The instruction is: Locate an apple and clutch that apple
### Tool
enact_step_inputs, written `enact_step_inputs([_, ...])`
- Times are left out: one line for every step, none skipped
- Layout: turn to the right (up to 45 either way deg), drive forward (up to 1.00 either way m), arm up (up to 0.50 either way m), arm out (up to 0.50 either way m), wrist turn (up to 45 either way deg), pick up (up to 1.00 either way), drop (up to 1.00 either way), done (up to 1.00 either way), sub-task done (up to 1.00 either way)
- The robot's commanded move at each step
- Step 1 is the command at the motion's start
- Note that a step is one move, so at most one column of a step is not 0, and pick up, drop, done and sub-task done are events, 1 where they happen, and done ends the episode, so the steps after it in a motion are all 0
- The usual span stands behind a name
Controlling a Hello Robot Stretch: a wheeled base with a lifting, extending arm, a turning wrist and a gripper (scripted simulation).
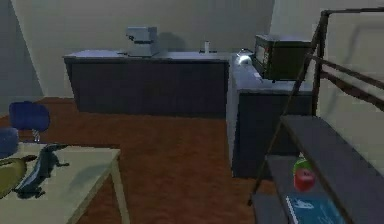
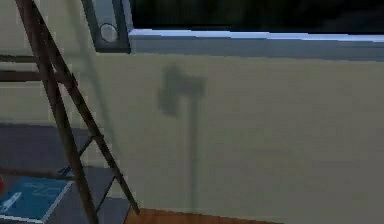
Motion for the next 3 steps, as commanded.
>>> enact_step_inputs([0.0,0.70,0.00,0.00,0.0,0.00,0.00,0.00,0.00])
enact_step_inputs([-15.0,0.00,0.00,0.00,0.0,0.00,0.00,0.00,0.00])
enact_step_inputs([0.0,0.00,0.50,0.00,0.0,0.00,0.00,0.00,0.00])
